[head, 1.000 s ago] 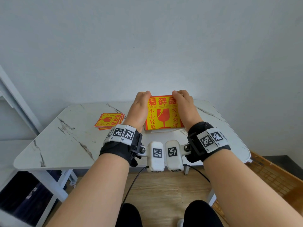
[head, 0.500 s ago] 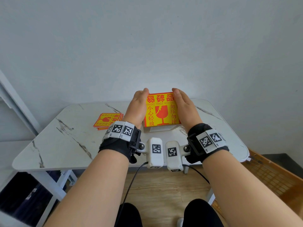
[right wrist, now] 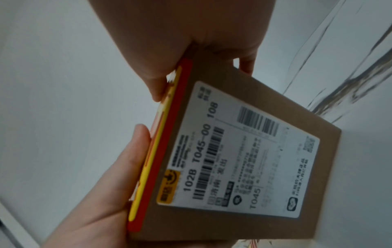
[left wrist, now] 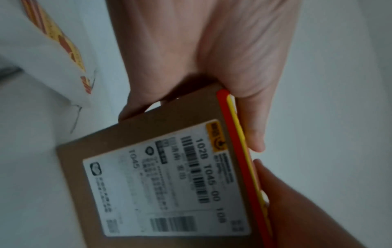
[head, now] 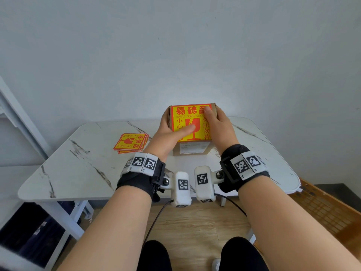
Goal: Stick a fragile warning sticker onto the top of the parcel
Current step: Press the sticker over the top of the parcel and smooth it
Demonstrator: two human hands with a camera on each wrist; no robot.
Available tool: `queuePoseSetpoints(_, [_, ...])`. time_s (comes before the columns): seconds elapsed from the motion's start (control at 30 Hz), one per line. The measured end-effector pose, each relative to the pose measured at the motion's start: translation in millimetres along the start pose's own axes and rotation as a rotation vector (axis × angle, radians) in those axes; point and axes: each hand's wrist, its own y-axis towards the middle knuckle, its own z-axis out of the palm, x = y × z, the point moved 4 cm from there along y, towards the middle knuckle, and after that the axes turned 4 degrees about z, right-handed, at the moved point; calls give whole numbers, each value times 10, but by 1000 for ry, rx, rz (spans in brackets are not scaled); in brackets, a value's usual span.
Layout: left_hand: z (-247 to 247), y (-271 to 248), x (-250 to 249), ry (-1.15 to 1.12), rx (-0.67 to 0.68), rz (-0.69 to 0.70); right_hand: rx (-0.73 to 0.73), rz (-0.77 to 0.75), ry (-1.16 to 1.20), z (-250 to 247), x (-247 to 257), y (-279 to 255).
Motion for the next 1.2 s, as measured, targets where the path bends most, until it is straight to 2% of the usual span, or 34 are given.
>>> queuePoseSetpoints(0.1, [30,22,5,-59,-7,5,32,28,59,-5,7,6])
queuePoseSetpoints(0.23, [39,57,-67,-89,-34,-15,160,66,111,-51,-79,-50])
queuePoseSetpoints(0.37, [-17,60,-78,41,-63,-42,230,63,109,-43,-148,-126])
queuePoseSetpoints(0.53, [-17,106,-181,85,-106,-22,186,50,113,-23,-140,-75])
queuePoseSetpoints(0.7, [-66,204,-150,145,-86,-73,152,48,46,-43,-186,-36])
queuePoseSetpoints(0.83, [-56,303,-153,196,-59,-78,66,73,34,-93,-128,-18])
queuePoseSetpoints(0.97, [-18,280,-291,238,-84,-103,43,73,-43,-68,-31,53])
queuePoseSetpoints(1.13, [-24,334,-390,392,-158,-17,24,165,-147,-57,-78,186])
queuePoseSetpoints(1.2, [-64,410,-307,372,-160,-48,22,177,-161,-41,-67,218])
